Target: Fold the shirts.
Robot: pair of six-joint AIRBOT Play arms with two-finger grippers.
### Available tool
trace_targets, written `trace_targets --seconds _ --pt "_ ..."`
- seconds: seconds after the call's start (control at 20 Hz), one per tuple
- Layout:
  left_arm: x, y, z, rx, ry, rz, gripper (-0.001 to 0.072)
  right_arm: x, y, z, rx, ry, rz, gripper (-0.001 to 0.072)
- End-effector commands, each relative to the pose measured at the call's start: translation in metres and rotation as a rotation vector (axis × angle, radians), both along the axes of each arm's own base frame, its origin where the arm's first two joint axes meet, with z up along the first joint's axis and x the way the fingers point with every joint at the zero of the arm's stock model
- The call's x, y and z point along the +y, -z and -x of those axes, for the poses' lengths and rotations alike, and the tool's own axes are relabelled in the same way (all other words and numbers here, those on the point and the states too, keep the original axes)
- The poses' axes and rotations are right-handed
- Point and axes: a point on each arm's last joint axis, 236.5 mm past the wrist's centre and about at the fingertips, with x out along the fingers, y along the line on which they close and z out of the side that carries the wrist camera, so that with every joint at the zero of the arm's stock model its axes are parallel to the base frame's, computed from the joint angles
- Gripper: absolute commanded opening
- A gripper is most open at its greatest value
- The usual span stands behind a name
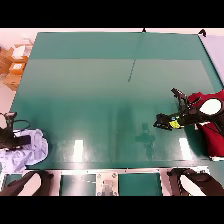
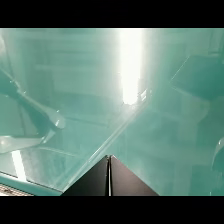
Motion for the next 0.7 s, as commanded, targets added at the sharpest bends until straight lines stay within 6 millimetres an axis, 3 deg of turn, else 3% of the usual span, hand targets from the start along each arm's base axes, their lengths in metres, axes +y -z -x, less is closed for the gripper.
trace_targets --seconds 0.0,0.1,0.2,0.3,0.4,0.5,0.65 --pt "-0.009 -0.036 -0.035 -0.099 -0.009 0.072 0.0021 0.000 0.000 0.000 -0.001 -0.001 0.000 0.0020" --pt "-0.047 -0.090 -0.086 -0.293 0.020 0.242 0.0021 0.000 0.000 0.000 -0.001 -0.001 0.000 0.0020" --pt "-0.103 -0.166 -0.130 -0.517 0.067 0.466 0.0021 0.000 0.000 0.000 -0.001 -0.001 0.000 0.0019" --pt "-0.165 -0.242 -0.154 -0.712 0.208 0.620 0.0021 0.000 0.000 0.000 -0.001 0.000 -0.001 0.0020" --pt "-0.231 -0.289 -0.160 -0.815 0.366 0.747 0.0020 0.000 0.000 0.000 -0.002 0.000 -0.001 0.0019" --pt "-0.291 -0.303 -0.162 -0.856 0.476 0.832 0.0021 0.000 0.000 -0.003 -0.013 0.006 0.001 0.0019" --pt "-0.388 -0.285 -0.158 -0.811 0.618 0.953 0.0021 -0.001 -0.001 -0.006 -0.025 0.012 0.002 0.0020"
